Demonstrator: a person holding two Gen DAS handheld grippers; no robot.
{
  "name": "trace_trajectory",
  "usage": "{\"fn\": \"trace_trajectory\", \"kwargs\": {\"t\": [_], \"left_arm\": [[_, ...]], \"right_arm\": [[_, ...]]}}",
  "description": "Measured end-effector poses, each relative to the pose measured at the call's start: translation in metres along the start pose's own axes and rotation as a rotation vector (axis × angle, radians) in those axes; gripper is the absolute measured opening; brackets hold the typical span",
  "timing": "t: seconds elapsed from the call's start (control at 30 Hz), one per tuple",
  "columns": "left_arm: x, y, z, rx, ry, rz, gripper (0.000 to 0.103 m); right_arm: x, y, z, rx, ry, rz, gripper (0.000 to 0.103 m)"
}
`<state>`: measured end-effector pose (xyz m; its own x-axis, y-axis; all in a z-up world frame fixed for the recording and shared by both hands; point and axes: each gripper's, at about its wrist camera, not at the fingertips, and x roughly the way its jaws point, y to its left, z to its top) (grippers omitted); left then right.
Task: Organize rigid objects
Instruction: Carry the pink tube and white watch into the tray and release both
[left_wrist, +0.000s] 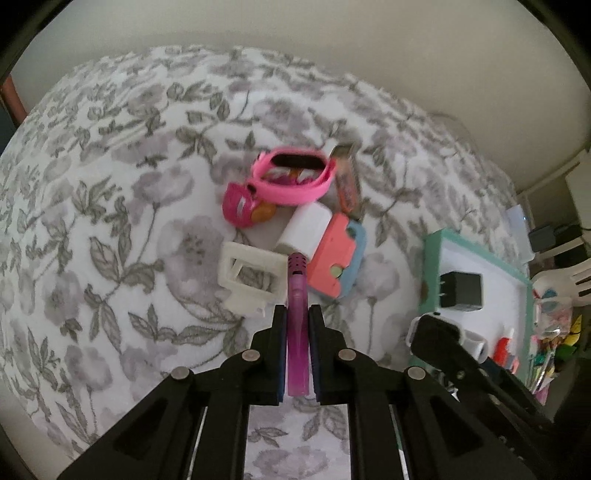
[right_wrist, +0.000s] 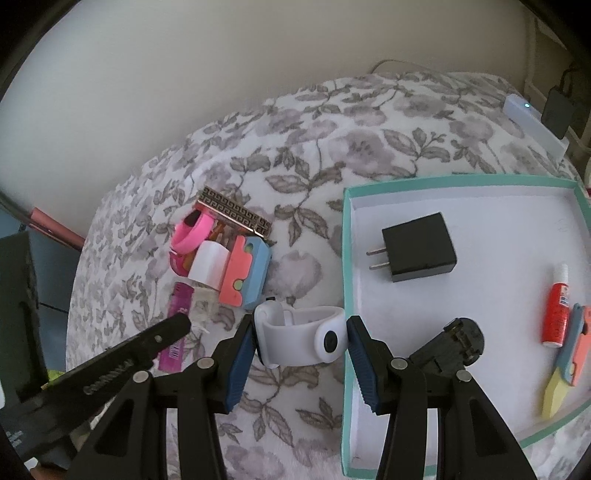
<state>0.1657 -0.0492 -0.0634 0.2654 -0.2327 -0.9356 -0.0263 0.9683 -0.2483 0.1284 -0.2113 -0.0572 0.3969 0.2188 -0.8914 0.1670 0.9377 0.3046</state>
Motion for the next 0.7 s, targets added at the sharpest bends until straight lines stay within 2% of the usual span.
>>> {"fn": "trace_trajectory", "kwargs": {"t": [0.27,0.43,0.53,0.7], "left_arm": [[-0.044,-0.017,0.004,0.023,-0.175,-0.063,0.011],[-0.061,-0.045,0.001,0.096,-0.254,-0.112,0.011],[-0.06,-0.067,-0.005,0.158,-0.265,-0.127,0.011],[-0.051,-0.101,-0.018,0.256,-0.257,-0.14,0.011]], "right_arm": [[-0.038,-0.017,0.009,0.036,-0.095,-0.013,0.052],[-0.06,-0.044,0.013,0.091,-0.15,-0.068,0.052],[-0.069,-0.067,0.014,0.133,-0.174,-0.129,0.052],[-0.077,-0.104,0.013,0.212,-0.184,-0.173,0.052]]}}
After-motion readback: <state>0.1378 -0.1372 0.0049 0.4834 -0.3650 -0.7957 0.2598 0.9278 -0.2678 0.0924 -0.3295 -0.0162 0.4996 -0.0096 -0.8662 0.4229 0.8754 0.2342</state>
